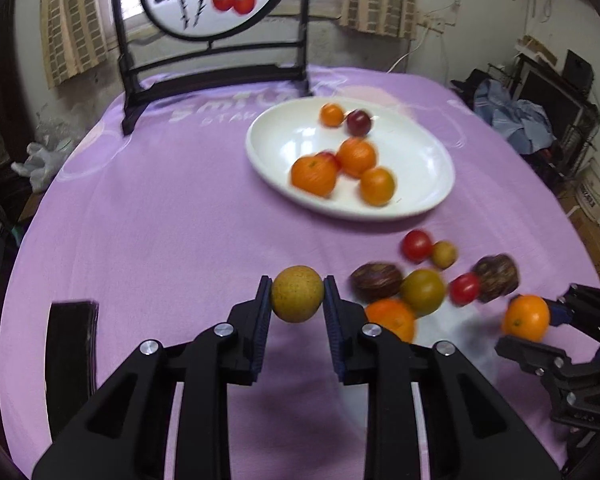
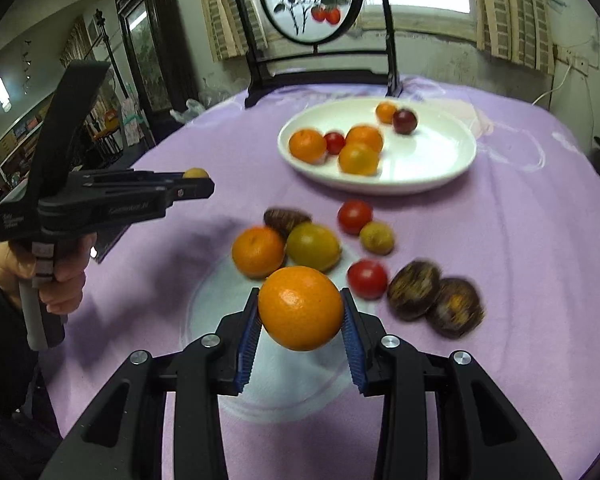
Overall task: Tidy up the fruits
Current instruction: 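Carry the tangerine and yellow fruit to the white plate and release them, then move both open tools back toward the remaining fruits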
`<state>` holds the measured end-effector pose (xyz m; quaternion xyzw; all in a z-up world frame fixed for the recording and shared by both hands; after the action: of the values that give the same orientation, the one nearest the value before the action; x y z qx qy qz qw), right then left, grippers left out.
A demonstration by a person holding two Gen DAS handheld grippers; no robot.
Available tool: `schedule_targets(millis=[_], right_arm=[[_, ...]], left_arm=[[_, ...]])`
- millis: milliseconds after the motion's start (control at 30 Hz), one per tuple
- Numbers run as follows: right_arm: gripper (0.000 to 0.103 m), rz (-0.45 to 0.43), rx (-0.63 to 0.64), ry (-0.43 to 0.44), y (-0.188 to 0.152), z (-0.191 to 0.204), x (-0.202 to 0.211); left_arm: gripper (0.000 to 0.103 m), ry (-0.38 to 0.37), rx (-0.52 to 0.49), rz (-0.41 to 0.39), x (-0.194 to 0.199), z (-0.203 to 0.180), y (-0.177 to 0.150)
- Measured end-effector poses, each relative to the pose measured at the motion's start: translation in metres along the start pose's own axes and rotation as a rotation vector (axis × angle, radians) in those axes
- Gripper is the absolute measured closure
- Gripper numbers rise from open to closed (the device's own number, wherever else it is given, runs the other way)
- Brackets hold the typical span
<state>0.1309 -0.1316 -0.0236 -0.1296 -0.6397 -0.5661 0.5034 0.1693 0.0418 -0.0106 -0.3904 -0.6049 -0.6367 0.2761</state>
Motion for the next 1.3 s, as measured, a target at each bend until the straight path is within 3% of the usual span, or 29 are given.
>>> schedule_targets(millis=[167, 300, 467, 733, 767, 800, 867, 967, 1133, 1200, 1300], right_arm=[[0.064, -0.048, -0.003, -0.073, 0.040, -0.027, 0.006], [0.064, -0.071, -0.010, -0.102, 0.070, -0.044, -0.007], [0.064, -0.028, -0.011, -0.136, 0.093, -0.061, -0.042], [0.064, 0.038, -0.013, -0.142, 0.103, -0.072, -0.088], [0.064, 0.045, -0.018, -0.139, 0.103, -0.073, -0.092], [0.062, 0.060, -0.018, -0.132, 0.102, -0.074, -0.096], [0.060, 0.052, -0.006, -0.135, 0.101, -0.072, -0.095], [0.057, 0.029, 0.009, -0.144, 0.097, -0.070, -0.085], [0.052, 0.012, -0.010, -0.113, 0.086, -0.070, -0.064], [0.046, 0.007, -0.009, -0.110, 0.079, -0.068, -0.055], [0.046, 0.020, -0.015, -0.095, 0.067, -0.064, -0.044]], left_arm=[[0.078, -0.004, -0.029, -0.032, -0.005, -0.022, 0.039], [0.078, -0.018, 0.014, 0.005, -0.034, -0.028, 0.067], [0.078, -0.011, 0.050, 0.037, -0.071, -0.032, 0.097], [0.078, 0.055, 0.070, 0.052, -0.110, -0.037, 0.138], [0.070, 0.066, 0.081, 0.060, -0.115, -0.036, 0.141], [0.051, 0.090, 0.091, 0.063, -0.118, -0.035, 0.142], [0.040, 0.149, 0.112, 0.040, -0.118, -0.031, 0.142], [0.030, 0.141, 0.126, 0.054, -0.114, -0.028, 0.137], [0.027, 0.168, 0.110, 0.031, -0.092, -0.027, 0.121], [0.018, 0.167, 0.107, 0.020, -0.079, -0.027, 0.110], [0.014, 0.147, 0.099, 0.010, -0.060, -0.031, 0.088]])
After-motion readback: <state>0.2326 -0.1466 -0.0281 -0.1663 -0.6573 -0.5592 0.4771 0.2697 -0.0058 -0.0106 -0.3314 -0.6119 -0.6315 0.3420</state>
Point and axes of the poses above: each gripper's, at about its wrist camera, not at the fingertips, and x roughly against the way its jaws point, z to its left, y to its top, the point moved 4 cm from there along -x, roughly the way its jaws point, and after that the axes turned 6 degrees about z, right-handed, at the moved point
